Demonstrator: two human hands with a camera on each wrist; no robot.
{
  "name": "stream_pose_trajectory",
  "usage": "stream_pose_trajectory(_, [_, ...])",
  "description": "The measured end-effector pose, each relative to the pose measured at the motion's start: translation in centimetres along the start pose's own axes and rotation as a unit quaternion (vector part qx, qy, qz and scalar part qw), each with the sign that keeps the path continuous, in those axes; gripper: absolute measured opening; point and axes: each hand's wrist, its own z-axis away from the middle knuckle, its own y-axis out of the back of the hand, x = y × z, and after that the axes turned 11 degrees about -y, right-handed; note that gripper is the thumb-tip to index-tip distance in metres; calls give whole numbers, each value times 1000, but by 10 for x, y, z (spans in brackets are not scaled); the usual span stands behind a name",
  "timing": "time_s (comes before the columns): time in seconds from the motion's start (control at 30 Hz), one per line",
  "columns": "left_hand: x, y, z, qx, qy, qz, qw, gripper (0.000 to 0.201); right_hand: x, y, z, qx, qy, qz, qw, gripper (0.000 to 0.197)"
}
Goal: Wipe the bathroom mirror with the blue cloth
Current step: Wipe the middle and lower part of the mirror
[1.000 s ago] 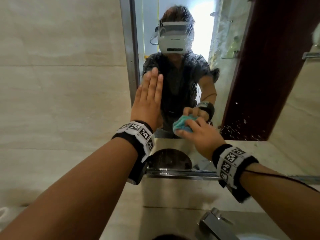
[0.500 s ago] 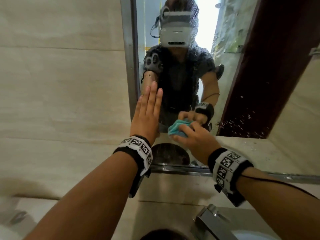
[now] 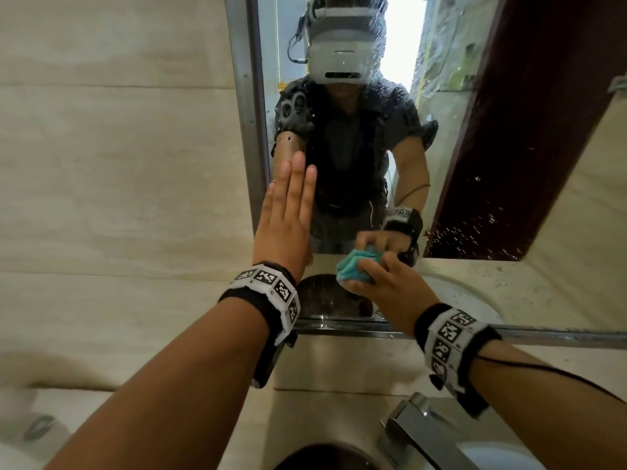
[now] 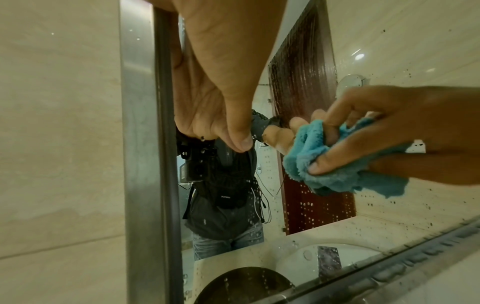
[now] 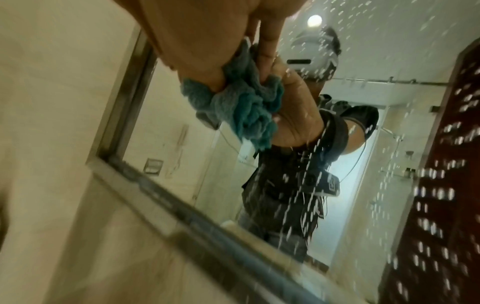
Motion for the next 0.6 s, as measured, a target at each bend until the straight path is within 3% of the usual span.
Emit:
stream_pose_trajectory(0.07, [1,1,0,1,-1,4,1000,115,10,17,-7,28,-8,4,1000,64])
stream_pose_trajectory(0.13, [1,2,1,-2,3,13,1000,122,22,49,-31,91,-75,-10,993,56])
stream_pose_trajectory(0.23, [3,-1,0,0,6,19,1000,125,46,98,-68,191,-218,-112,950,53])
stream_pose_trajectory(0.3, [3,-4,-2,12,11,22,1000,121,50,99,-75,231,-258,-146,927,51])
stream_pose_trajectory(0.4, [4,-3,-2,6,13,24,1000,124,25,52,-47,189,-157,-68,967,45])
stream_pose_trajectory(0.47, [4,-1,-1,-14,12,19,1000,130,5,14,-12,94,-71,-19,993,55])
stream_pose_trajectory(0.53, [5,1,-1,-17,12,17,1000,129,1,3,5,23,-36,-18,999,64])
stream_pose_trajectory(0.6, [5,2,0,-6,15,15,1000,126,10,17,-2,35,-52,-23,998,62])
